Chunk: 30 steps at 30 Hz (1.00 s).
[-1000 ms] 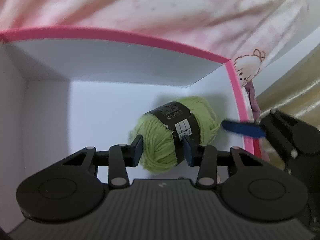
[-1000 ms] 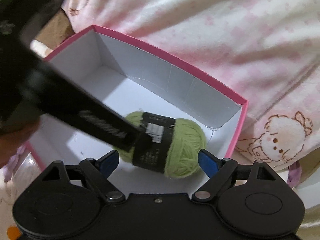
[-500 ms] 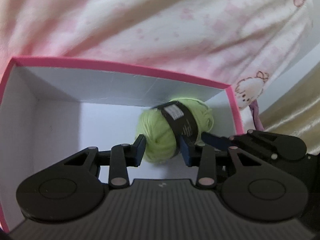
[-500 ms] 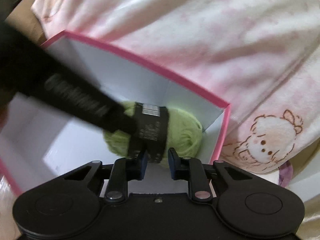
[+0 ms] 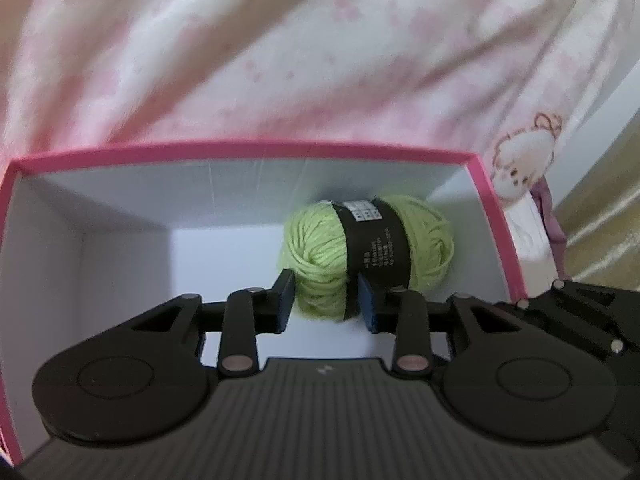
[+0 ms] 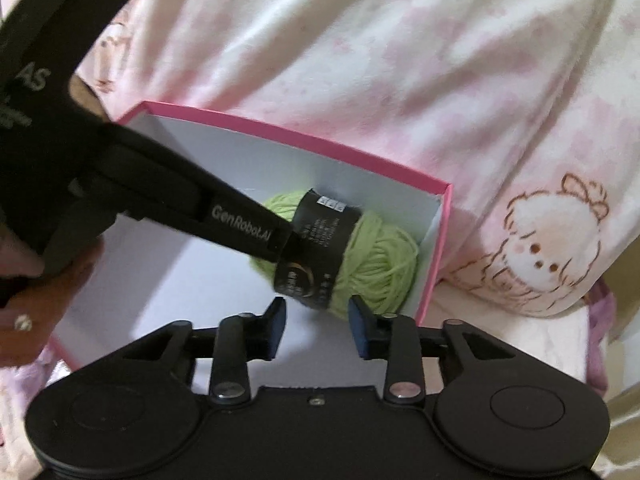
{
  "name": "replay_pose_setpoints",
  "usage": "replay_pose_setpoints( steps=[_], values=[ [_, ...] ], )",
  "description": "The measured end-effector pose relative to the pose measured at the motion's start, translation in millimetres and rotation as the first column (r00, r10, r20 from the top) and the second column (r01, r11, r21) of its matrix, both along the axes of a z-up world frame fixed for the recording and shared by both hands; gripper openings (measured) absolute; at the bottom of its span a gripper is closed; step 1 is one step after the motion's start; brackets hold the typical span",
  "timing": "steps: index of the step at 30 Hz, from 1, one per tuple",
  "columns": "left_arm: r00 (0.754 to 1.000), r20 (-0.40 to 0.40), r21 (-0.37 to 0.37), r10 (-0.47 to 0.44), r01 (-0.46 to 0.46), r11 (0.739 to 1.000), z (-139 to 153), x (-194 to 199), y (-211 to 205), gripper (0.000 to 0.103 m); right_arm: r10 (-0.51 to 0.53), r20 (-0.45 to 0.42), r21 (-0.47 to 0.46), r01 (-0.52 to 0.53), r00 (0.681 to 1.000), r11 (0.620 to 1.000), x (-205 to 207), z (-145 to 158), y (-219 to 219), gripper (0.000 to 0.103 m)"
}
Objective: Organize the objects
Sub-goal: 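Open the left tool to release the yarn and withdraw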
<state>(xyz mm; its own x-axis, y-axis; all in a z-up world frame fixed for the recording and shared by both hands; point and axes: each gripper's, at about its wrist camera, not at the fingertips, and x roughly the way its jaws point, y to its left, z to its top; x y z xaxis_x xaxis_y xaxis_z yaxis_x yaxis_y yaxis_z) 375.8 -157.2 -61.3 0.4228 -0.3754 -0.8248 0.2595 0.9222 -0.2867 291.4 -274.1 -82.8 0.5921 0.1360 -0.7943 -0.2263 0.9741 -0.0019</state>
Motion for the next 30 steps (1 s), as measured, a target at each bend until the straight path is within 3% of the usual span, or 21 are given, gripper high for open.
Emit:
replay_pose_setpoints(
  steps=[6,12,18,26,30],
  values=[
    [1.000,0.008,0.020,-0.001,0.001,1.000,15.6,-26.3,19.5,0.051,-0.012,-0.002,0.050,0.012,1.000,0.999,-2.9,8.1,16.6,0.056],
    [1.000,0.004,0.037,0.008,-0.008,0.999,38.0,-51.2,34.1,0.055,-0.044,-0.008,0.044,0.044,0.999,0.998,-18.1,5.0,0.5,0.056],
    [0.999,0.005,0.009,0.044,-0.044,0.999,50.0,-68.4,31.8,0.056,-0.060,0.000,-0.029,0.060,0.998,0.998,-31.1,6.9,1.3,0.053],
    [0.999,0.043,0.029,-0.002,0.001,1.000,73.0,-103.3,38.7,0.057,-0.080,0.014,0.038,0.079,0.997,0.996,-74.3,54.5,-5.9,0.056],
    [0.994,0.081,0.073,-0.073,0.067,0.995,99.7,-130.9,47.1,0.062,-0.077,-0.039,0.076,0.080,0.996,0.994,-100.6,84.2,-0.8,0.062]
  ],
)
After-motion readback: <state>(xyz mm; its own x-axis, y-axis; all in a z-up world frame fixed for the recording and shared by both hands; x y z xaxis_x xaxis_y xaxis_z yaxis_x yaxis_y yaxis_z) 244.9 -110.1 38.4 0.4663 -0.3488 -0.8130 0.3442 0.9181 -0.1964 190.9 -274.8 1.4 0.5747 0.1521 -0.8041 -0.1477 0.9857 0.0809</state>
